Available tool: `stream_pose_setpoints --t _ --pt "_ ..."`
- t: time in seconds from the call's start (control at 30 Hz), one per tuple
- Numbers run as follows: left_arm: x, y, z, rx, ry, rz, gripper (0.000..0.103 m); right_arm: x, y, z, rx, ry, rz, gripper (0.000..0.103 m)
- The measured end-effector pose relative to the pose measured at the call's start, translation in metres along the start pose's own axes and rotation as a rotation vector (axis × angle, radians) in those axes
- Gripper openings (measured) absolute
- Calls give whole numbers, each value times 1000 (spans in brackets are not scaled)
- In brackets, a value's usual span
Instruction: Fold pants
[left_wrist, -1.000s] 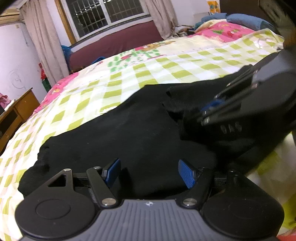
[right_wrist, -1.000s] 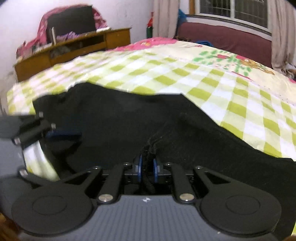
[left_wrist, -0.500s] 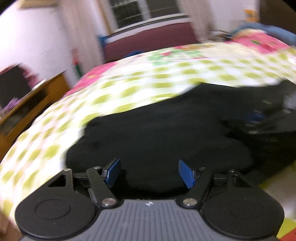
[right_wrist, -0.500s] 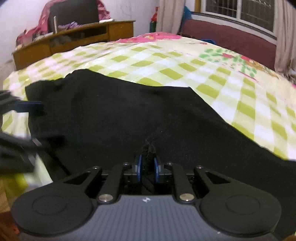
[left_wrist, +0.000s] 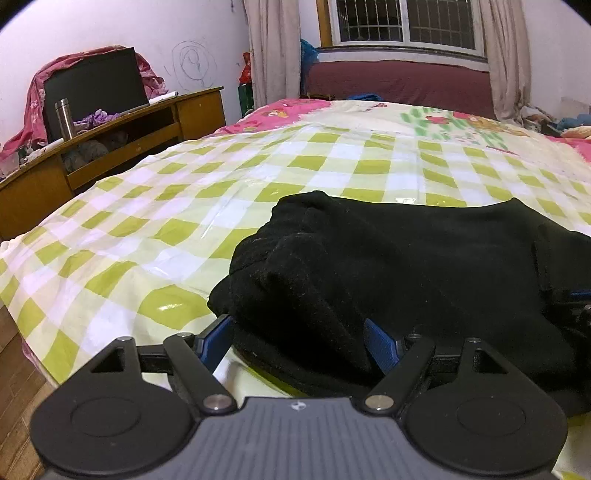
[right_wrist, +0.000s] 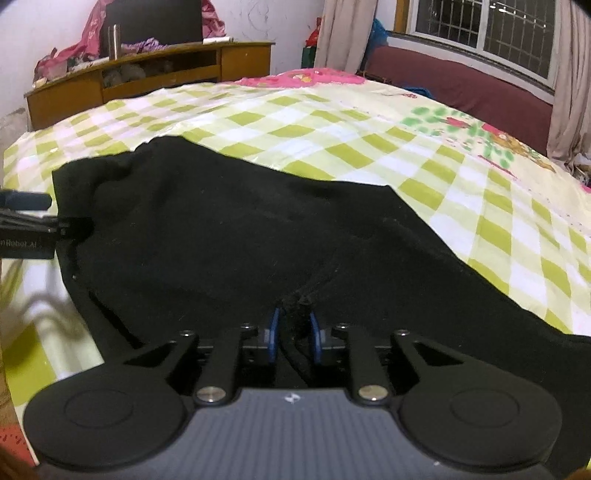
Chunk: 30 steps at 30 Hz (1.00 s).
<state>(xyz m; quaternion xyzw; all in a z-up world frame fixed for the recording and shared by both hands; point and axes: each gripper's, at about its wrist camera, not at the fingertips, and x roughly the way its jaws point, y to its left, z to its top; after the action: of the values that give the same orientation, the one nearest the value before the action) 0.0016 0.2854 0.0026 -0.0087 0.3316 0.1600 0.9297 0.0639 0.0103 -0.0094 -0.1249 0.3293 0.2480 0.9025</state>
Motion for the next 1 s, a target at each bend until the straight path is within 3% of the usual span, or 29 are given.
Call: stream_pose_setpoints --t 0.17,0.33,0.57,0.67,0.8,1.0 --pt "8 -1 -5 54 -11 -8 91 -20 -16 12 104 -42 36 13" --pt "13 6 -9 25 -13 -40 91 -36 -20 52 231 -118 127 13" --pt "14 13 -12 19 -31 -66 93 -7 48 124 165 -193 297 13" --pt "16 14 -13 19 -36 -55 93 29 87 139 151 -141 348 13" --pt "19 18 -15 22 -40 -35 93 64 126 141 142 -121 355 13" --pt "25 26 -19 -2 -31 -46 93 66 137 143 160 -185 346 14"
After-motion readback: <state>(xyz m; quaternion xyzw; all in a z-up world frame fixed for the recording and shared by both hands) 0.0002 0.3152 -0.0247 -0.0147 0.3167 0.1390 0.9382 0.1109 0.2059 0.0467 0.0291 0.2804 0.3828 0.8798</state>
